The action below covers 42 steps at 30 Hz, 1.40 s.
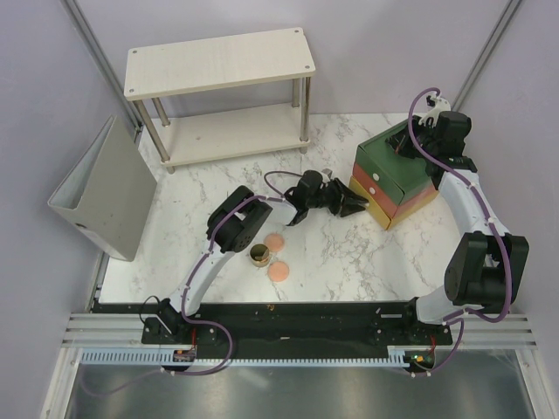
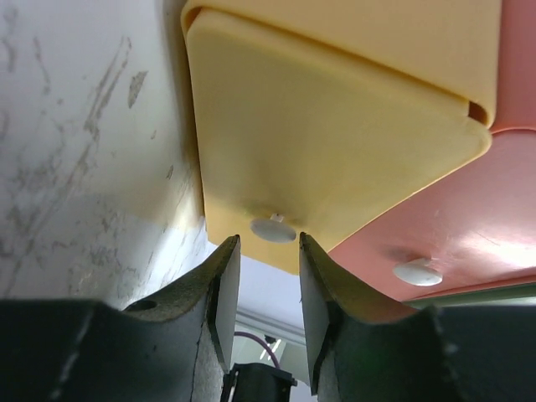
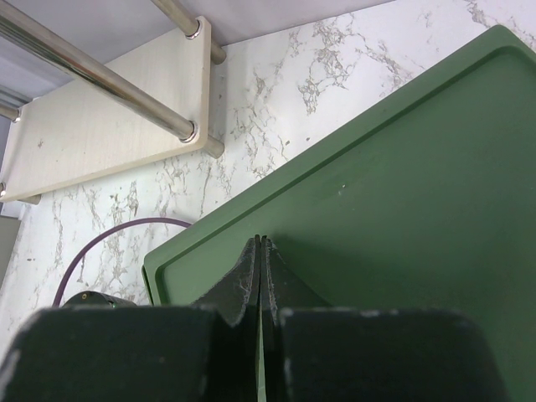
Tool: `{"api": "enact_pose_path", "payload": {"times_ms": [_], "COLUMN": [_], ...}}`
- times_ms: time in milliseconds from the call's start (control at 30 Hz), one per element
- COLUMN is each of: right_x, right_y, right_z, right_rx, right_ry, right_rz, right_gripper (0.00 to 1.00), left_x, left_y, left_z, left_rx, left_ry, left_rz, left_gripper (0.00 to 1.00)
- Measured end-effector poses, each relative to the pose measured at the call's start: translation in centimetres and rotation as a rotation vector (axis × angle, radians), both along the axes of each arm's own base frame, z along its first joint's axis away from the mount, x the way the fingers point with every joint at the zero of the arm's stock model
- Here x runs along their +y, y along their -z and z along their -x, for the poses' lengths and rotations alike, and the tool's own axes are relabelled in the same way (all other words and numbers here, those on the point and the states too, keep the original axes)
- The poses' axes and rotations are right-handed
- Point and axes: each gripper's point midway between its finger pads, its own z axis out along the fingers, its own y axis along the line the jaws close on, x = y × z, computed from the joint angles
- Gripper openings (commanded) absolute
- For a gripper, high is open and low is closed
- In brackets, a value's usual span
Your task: Organize the makeup
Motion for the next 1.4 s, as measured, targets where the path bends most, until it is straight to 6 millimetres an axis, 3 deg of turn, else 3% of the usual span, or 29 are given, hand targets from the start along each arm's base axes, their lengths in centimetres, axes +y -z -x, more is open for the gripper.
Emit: {"api": "enact_pose_path", "payload": {"times_ms": [767,867,1000,1100,1233,1400], "right_x": [-0.01,-0.01,-0.02,-0.01,0.01,0.04], "right_y": [0.01,0.01,0.01,0.00,-0.01,0.00], "right_z": [0.01,0.01,0.01,0.02,0.03,0.04], "right_rx": [-0.001,-0.001,-0.001,-0.002,-0.002,-0.002], "right_ry": [-0.001,-0.001,-0.001,-0.003,-0.004,-0.005], "right_rz": [0.003,0.003,0.004,0.004,0.003,0.003], "right_gripper": [0.00,0.00,0.00,0.00,0.00,0.00], "left_x": [-0.11,-0.12,-0.13,0.07,0.13,0.12], "left_y": [0.13,0.13,0.10,0.09,0.09,0.10], "left_z": [-0.73,-0.74,-0.70,-0.82,-0.80,-0.74], "left_rx": [-0.017,-0.016,-0.013,-0.014,-0.019,-0.021], "left_ry": [-0.067,-0.068,-0.068,-0.072,-0.074,-0.075], "left_rz": [0.007,0.007,0.010,0.016,0.020,0.021], "left_gripper": [0.31,0.24,0.04,0.02,0.28,0.42]}}
